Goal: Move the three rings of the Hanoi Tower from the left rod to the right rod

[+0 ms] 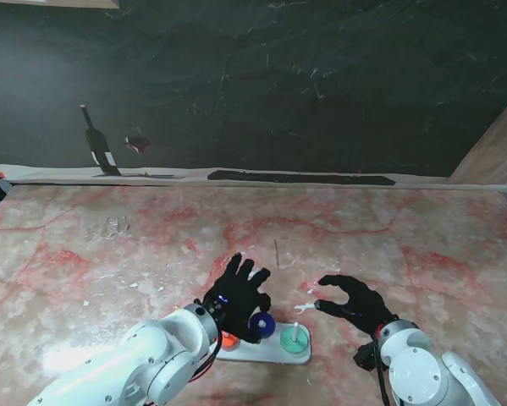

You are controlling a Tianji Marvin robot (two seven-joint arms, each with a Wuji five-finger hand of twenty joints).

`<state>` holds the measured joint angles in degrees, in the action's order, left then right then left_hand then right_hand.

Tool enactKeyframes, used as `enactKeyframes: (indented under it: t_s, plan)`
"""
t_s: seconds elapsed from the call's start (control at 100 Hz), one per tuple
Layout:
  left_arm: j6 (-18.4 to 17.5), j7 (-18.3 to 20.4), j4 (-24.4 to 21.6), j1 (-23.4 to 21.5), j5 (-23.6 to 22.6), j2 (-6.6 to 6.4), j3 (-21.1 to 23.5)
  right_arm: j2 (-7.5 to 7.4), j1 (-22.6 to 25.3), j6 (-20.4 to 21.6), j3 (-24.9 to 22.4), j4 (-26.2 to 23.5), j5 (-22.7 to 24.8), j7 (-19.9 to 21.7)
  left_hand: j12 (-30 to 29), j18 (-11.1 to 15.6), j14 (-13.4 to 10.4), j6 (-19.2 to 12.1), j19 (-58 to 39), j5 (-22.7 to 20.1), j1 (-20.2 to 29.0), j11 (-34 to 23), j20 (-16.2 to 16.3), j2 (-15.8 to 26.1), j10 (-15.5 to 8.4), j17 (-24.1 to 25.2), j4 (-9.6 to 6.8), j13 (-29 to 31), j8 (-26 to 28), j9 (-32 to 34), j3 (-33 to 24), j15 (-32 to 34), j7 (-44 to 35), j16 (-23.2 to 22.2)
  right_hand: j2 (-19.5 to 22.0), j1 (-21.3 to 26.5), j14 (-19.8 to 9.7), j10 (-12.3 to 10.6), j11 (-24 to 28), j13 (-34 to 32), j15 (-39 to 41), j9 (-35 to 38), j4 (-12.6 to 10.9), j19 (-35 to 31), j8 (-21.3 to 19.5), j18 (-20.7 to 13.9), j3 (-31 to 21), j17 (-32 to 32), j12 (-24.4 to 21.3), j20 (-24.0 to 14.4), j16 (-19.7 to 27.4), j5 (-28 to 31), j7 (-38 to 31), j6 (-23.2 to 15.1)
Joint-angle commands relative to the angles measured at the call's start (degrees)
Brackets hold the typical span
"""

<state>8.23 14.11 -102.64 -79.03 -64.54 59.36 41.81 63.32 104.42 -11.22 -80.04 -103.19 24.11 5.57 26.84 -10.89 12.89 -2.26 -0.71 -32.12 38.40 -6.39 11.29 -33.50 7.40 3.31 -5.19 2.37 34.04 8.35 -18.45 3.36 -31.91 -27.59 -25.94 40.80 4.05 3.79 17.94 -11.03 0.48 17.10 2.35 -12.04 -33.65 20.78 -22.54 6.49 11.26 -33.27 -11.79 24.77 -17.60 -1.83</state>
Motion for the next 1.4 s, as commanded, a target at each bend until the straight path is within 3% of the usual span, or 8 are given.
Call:
enactKeyframes:
  t_s: [0.0, 0.72, 1.39]
  plan:
    - [-0.2, 0.2, -1.3, -0.3, -0.2, -0.01, 0.4, 0.14, 0.4, 0.1, 0.1, -0.1, -0.1, 0.0, 0.4, -0.2, 0.1, -4.2, 0.0, -3.8, 1.2, -0.7, 0.9, 3.1, -1.5, 0.1, -4.77, -1.0, 0.8, -0.6, -3.8, 0.6, -5.3, -0.6, -0.5, -2.0, -0.1, -0.2, 1.2, 0.9, -0.4, -1.6, -0.2, 0.9, 0.4, 0.7, -0.7, 0.4, 0.5, 0.1, -0.3, 0.2, 0.2, 0.2]
    - [-0.1, 1.0, -5.2, -2.3, -0.7, 0.12, 2.5, 0.14, 0.4, 0.0, 0.0, -0.1, -0.1, 0.0, 0.2, -0.3, 0.1, -4.2, -0.4, -4.3, 1.4, -1.0, 1.9, 2.9, -1.5, 0.2, -4.65, -0.5, 0.9, -0.4, -3.9, 0.7, -5.4, -0.7, -0.4, -1.9, -0.1, -0.1, 1.2, 0.9, -0.4, -1.7, -0.2, 0.9, 0.4, 0.7, -0.6, 0.4, 0.5, 0.0, -0.3, 0.0, 0.3, 0.2]
    - [1.5, -2.8, 0.5, 7.8, 5.3, 1.57, -8.1, 0.35, 1.3, -0.8, -0.5, -0.6, -0.2, -0.8, 0.1, -0.2, 0.2, -4.2, -0.6, -4.3, 1.6, -1.0, 2.8, 2.9, -1.6, 0.3, -4.46, -0.4, 1.0, -0.5, -4.0, 0.7, -5.3, -0.8, -0.4, -1.6, -0.1, -0.1, 1.2, 1.0, -0.4, -1.8, -0.2, 0.9, 0.5, 0.7, -0.6, 0.4, 0.5, 0.0, -0.3, -0.9, 0.6, -0.1]
